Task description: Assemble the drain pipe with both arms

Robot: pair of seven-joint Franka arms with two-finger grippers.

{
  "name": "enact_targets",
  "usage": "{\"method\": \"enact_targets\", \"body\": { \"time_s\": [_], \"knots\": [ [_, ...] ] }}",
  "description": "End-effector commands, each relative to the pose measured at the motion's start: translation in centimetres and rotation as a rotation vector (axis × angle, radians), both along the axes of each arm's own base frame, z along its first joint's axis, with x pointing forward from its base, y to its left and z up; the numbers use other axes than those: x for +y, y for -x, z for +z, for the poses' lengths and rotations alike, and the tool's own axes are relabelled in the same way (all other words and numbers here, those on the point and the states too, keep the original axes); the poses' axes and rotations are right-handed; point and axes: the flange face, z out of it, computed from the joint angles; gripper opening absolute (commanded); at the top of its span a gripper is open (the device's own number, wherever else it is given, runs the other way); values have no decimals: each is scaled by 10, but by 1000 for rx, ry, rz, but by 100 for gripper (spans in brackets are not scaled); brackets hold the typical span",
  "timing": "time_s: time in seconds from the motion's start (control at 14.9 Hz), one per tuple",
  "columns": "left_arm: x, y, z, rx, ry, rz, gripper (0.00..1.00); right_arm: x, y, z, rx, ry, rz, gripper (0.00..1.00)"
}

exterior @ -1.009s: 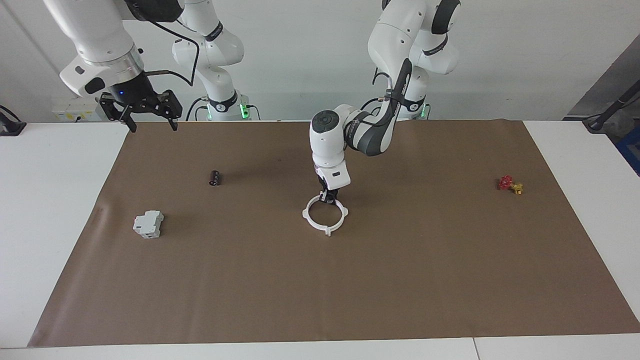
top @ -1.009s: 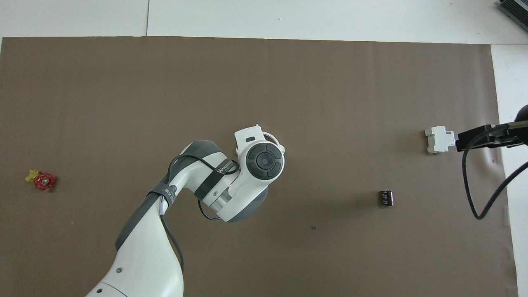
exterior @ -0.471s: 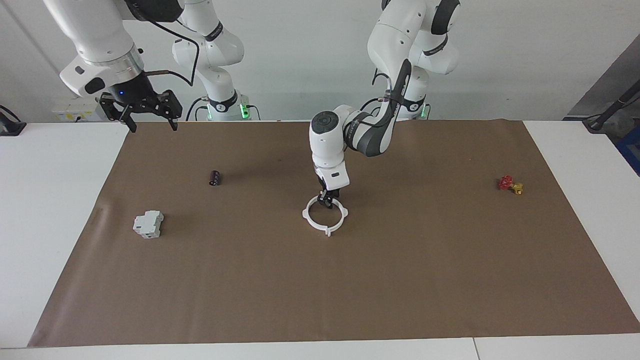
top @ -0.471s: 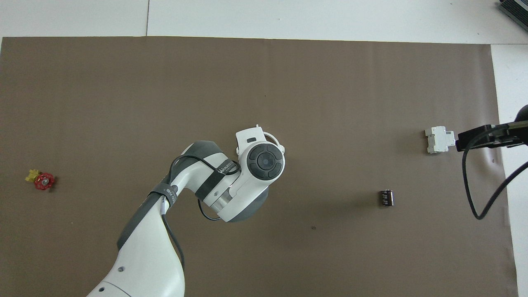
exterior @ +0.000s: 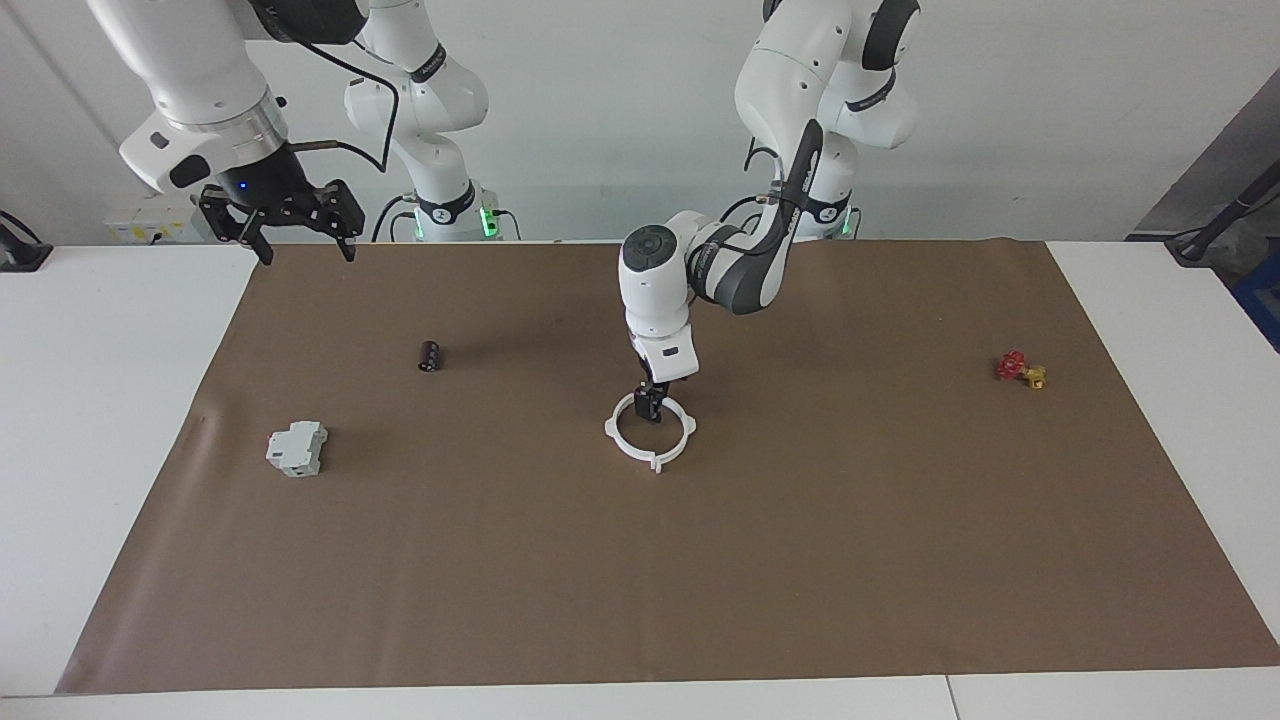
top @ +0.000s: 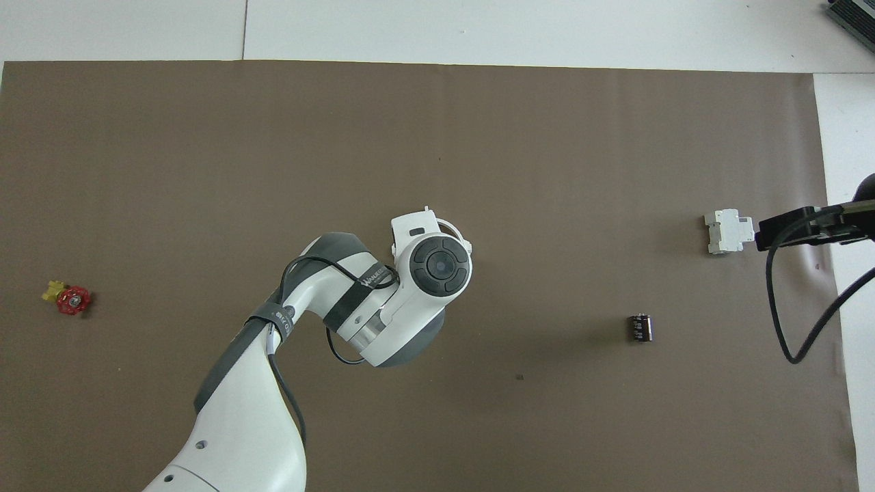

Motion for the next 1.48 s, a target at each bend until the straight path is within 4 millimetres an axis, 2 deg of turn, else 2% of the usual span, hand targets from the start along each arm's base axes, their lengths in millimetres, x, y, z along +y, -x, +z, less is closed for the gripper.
{"method": "enact_targets", "body": {
  "time_s": [0.0, 0.07, 0.2, 0.27, 0.4, 0.67, 0.81, 0.87, 0.94, 1.41],
  "knots": [
    [10, -4, 22, 21, -44, -51, 100, -3, 6, 3, 7, -19, 17, 100],
    [11, -5, 25, 20, -45, -51, 100, -4, 6, 3, 7, -19, 15, 100],
    [30, -19, 31, 20, -42, -32, 100, -3, 6, 3, 7, -19, 17, 100],
    [40, -24, 39, 25, -45, -41, 100, -3, 6, 3, 7, -19, 17, 100],
    [65, -32, 69, 35, -47, -79, 100, -3, 6, 3, 7, -19, 17, 100],
    [136, -44, 127, 114, -77, -202, 100, -3, 6, 3, 7, -19, 17, 100],
    [187, -55, 149, 169, -81, -317, 100, -3, 6, 3, 7, -19, 17, 100],
    [213, -63, 154, 180, -75, -339, 100, -4, 6, 3, 7, -19, 15, 100],
    [227, -68, 155, 181, -70, -349, 100, -3, 6, 3, 7, -19, 17, 100],
    [292, -82, 167, 212, -53, -471, 100, -3, 6, 3, 7, -19, 17, 100]
  ]
}}
